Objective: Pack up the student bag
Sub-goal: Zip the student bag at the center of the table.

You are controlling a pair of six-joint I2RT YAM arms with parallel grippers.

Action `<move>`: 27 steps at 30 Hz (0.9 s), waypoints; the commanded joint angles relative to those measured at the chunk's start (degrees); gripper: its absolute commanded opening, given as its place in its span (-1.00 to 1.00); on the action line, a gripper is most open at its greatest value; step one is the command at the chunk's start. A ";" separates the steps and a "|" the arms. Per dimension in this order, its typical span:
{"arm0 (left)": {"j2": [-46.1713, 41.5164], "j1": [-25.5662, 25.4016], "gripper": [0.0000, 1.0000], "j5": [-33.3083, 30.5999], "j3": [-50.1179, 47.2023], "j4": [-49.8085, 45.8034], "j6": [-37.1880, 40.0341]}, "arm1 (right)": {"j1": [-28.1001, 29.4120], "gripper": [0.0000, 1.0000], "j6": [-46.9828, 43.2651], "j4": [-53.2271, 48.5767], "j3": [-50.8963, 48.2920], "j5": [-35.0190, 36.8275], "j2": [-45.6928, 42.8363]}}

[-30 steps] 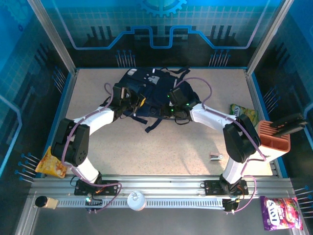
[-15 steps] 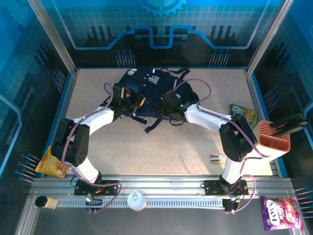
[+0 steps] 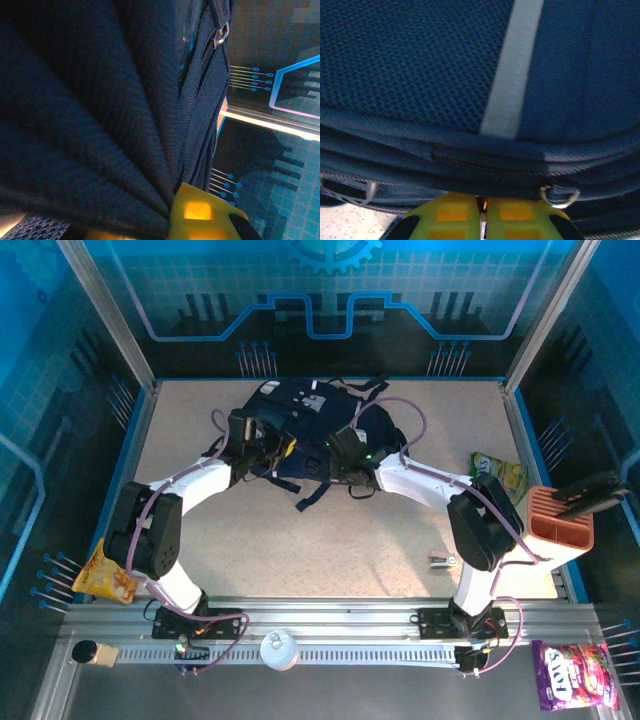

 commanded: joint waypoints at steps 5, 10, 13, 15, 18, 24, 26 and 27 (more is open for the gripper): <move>0.75 5.31 -1.00 0.63 1.01 0.71 4.23 | -2.86 -0.87 -15.33 -3.07 -2.22 12.02 -3.48; 2.20 6.58 -1.00 1.78 1.54 0.85 4.39 | -5.56 -0.85 -21.12 -0.04 -0.88 -4.06 -1.32; 2.56 6.67 -1.00 2.48 1.80 0.89 4.58 | -6.15 -0.80 -21.13 0.21 0.11 -12.18 0.00; 2.67 6.64 -1.00 2.76 1.88 0.89 4.63 | -6.22 -0.73 -20.39 1.11 -0.11 -15.77 0.52; 2.67 6.67 -1.00 2.93 1.98 0.85 4.73 | -6.14 -0.66 -18.99 0.76 0.54 -17.17 1.51; 2.69 6.72 -1.00 3.11 2.23 0.67 4.75 | -5.63 -0.58 -19.69 -1.16 2.73 -14.14 3.91; 2.72 6.70 -1.00 3.11 2.25 0.63 4.83 | -5.36 -0.64 -20.22 -1.90 3.56 -11.90 4.54; 2.75 6.70 -1.00 3.11 2.33 0.55 4.86 | -5.34 -0.69 -20.45 -2.31 3.94 -11.05 4.65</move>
